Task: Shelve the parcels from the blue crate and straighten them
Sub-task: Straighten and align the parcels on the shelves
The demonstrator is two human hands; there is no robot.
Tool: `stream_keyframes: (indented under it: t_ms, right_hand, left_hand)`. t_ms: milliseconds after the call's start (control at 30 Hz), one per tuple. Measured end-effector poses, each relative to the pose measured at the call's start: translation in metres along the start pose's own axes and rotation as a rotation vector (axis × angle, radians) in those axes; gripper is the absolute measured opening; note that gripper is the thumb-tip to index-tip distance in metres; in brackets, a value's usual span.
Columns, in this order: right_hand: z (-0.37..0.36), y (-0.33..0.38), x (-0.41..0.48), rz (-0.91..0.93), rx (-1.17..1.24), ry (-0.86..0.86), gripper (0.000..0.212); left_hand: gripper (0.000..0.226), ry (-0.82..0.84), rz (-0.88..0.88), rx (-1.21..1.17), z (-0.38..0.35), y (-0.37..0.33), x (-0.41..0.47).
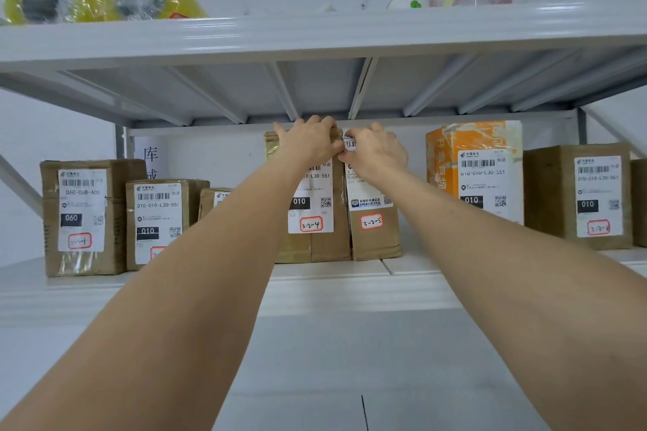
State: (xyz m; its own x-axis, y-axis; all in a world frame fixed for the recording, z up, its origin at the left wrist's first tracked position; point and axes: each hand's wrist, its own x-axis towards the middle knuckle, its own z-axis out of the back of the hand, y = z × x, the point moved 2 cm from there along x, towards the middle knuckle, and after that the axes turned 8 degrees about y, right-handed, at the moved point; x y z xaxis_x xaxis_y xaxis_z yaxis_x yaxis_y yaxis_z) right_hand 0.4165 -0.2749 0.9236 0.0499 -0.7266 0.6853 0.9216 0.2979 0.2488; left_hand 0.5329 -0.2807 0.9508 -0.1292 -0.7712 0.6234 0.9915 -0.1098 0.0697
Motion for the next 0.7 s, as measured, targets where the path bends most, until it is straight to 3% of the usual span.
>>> stream_keyframes:
  t_ms: [200,367,567,700]
  right_hand:
    - [0.0,-0.009,-0.009,0.023,-0.085,-0.042,0.066]
    - [-0.007,-0.01,-0.01,0.048,0.004,0.018,0.067]
    - [-0.003,-0.012,-0.012,0.043,-0.074,0.019,0.079]
    - [0.007,-0.022,-0.019,0.081,-0.096,-0.024,0.084]
  left_hand:
    - [0.046,-0.023,-0.002,0.031,0.0,-0.001,-0.009]
    - [0.046,-0.014,-0.01,-0.004,0.001,0.0,-0.014]
    - [0.052,0.006,-0.014,0.009,0.003,0.002,-0.014]
    - [0.053,-0.109,-0.035,0.002,0.012,-0.013,-0.017]
